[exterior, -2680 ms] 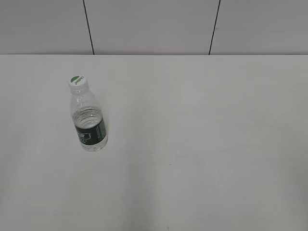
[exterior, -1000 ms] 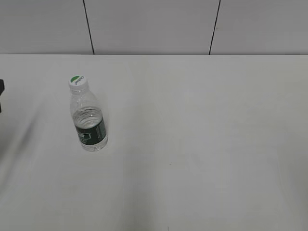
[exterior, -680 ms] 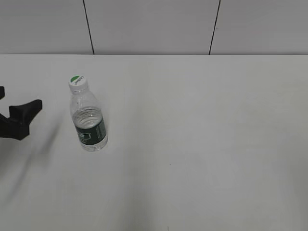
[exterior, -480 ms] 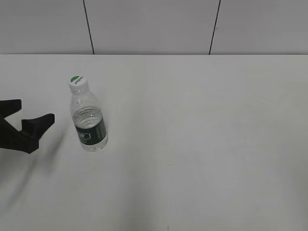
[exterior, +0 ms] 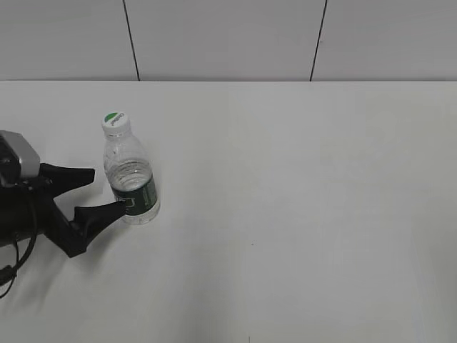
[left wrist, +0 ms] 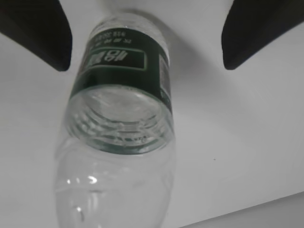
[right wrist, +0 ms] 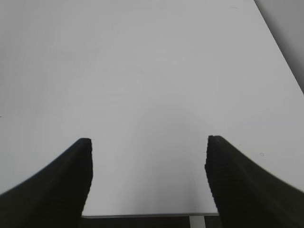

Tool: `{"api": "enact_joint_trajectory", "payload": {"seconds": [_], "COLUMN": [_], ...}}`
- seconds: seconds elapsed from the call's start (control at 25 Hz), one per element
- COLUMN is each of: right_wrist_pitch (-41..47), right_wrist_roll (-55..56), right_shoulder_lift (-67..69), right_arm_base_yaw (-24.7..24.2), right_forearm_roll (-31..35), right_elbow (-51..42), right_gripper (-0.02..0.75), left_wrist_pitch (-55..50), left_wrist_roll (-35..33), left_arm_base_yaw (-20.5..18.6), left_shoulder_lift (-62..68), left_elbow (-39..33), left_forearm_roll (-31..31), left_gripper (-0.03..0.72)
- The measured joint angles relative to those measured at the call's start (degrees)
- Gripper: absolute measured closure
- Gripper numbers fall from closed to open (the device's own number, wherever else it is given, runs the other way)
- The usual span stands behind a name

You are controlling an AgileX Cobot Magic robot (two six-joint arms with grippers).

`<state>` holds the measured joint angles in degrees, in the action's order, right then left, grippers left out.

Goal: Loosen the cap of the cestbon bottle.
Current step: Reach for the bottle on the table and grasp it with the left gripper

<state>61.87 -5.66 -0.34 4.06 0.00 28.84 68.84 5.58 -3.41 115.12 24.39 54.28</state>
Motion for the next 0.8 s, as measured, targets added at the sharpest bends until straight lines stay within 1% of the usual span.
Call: {"api": "enact_joint_trajectory", "payload": {"seconds": [0.08, 0.2, 0.36, 0.48, 0.64, 0.8], "right_wrist_pitch": [0.0, 0.0, 0.0, 0.0, 0.0, 0.0], "right_wrist_roll": [0.0, 0.0, 0.0, 0.0, 0.0, 0.0], "right_shoulder_lift": [0.0, 0.0, 0.0, 0.0, 0.0, 0.0], "right_arm_base_yaw": [0.0, 0.0, 0.0, 0.0, 0.0, 0.0], "right_forearm_roll": [0.0, 0.0, 0.0, 0.0, 0.0, 0.0], "right_elbow": [0.0, 0.0, 0.0, 0.0, 0.0, 0.0], "right_gripper": [0.167, 0.167, 0.167, 0.167, 0.167, 0.167], "left_wrist_pitch": [0.0, 0.0, -0.1, -0.2, -1.6, -3.1], "left_wrist_roll": [0.0, 1.6, 3.1, 4.7, 5.2, 5.4], "left_arm_base_yaw": [0.0, 0.1, 2.0, 4.4, 7.7, 9.0], "left_shoulder_lift": [1.3, 2.4, 2.7, 2.7, 2.7, 2.8], "left_elbow": [1.9, 4.6, 7.5, 9.4, 10.8, 11.1], "left_forearm_roll": [1.0, 4.1, 5.7, 5.6, 4.0, 2.8], "left_gripper": [0.111, 0.111, 0.107, 0.106, 0.106, 0.106]}}
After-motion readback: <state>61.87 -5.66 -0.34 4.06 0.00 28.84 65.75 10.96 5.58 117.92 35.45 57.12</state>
